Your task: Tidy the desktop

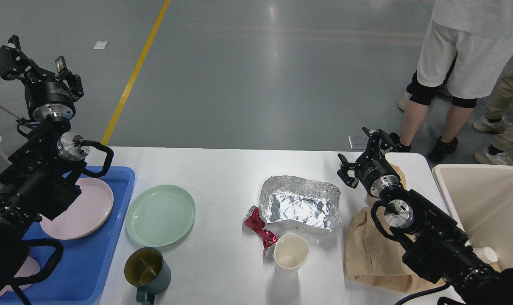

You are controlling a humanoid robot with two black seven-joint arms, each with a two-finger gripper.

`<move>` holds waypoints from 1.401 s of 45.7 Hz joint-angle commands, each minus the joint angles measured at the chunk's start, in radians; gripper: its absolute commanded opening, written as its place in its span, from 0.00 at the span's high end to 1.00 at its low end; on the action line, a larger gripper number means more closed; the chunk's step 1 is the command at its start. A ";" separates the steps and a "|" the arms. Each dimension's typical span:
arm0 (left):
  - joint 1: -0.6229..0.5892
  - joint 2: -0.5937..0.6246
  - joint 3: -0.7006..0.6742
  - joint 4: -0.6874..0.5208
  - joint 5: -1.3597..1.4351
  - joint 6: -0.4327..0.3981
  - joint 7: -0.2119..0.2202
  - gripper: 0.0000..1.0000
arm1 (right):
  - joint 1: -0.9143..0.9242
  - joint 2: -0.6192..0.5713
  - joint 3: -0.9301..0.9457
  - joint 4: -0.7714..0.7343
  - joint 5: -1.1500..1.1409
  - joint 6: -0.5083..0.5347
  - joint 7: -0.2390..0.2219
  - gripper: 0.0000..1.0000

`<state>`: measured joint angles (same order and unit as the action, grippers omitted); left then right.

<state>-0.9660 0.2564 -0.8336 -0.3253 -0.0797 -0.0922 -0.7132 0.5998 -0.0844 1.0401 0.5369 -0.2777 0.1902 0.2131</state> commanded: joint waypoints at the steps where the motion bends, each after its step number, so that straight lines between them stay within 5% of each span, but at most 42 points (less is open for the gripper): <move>1: -0.019 0.003 0.019 -0.003 0.000 -0.003 -0.002 0.04 | 0.000 0.000 0.000 0.000 0.000 0.000 0.000 0.00; 64: -0.023 0.032 0.057 -0.003 -0.015 -0.014 0.014 0.04 | 0.000 0.000 0.000 0.000 0.000 0.000 0.000 0.00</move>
<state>-0.9894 0.2901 -0.7753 -0.3282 -0.0957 -0.1062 -0.6991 0.5998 -0.0844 1.0402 0.5369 -0.2776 0.1902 0.2131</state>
